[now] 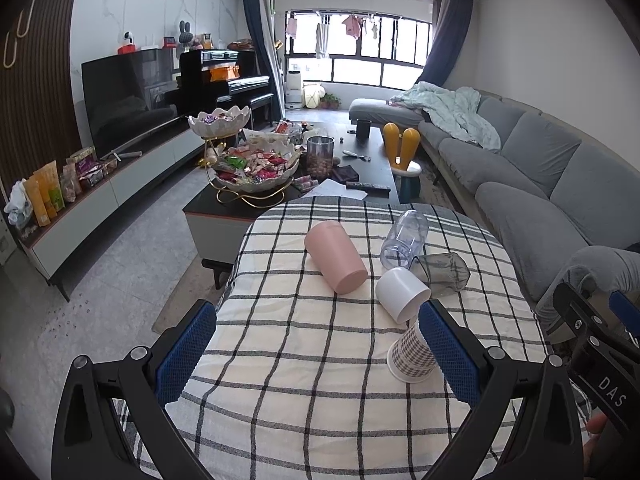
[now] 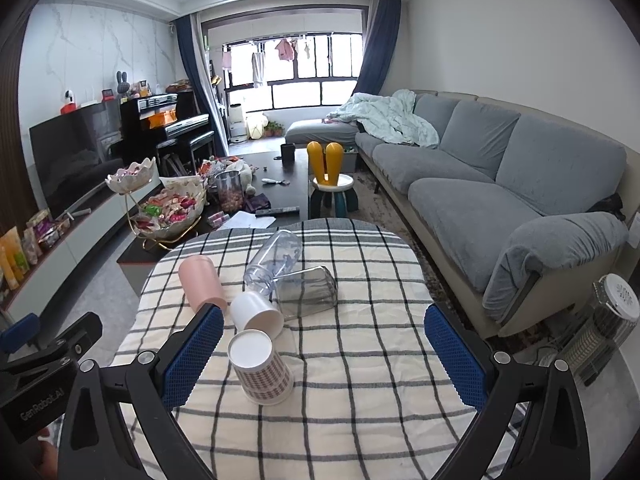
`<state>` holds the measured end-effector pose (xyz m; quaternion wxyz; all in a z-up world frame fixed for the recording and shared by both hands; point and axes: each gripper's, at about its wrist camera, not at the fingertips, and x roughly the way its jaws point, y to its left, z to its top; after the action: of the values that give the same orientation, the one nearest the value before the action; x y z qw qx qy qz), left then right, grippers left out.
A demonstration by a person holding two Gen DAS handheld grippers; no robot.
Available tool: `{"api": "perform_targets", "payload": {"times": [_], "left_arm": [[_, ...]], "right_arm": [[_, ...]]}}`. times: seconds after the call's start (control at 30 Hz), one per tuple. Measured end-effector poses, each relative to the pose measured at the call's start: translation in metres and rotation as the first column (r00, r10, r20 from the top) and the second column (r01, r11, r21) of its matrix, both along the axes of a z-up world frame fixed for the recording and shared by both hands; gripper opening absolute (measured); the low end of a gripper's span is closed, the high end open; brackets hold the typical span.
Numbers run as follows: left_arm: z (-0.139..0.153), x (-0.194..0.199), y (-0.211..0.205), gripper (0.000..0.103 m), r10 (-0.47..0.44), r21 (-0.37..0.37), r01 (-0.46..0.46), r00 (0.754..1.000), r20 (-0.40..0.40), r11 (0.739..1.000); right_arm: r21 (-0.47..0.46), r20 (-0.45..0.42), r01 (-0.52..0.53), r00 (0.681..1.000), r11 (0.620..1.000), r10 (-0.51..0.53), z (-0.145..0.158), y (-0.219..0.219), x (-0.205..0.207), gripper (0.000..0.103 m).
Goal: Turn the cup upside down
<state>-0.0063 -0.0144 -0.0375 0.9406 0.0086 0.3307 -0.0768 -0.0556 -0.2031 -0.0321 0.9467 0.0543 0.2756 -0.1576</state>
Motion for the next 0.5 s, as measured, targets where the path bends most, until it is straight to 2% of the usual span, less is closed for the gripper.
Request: {"api": "perform_targets", "payload": {"times": [0.5], "left_arm": [[-0.0023,-0.001,0.0002,0.103,-0.001,-0.005,0.001,1.0,-0.009,1.0]], "right_arm": [[0.009,-0.009,0.003,1.0,1.0,-0.003,-0.001,-0.0019,-0.0006,0.101]]}}
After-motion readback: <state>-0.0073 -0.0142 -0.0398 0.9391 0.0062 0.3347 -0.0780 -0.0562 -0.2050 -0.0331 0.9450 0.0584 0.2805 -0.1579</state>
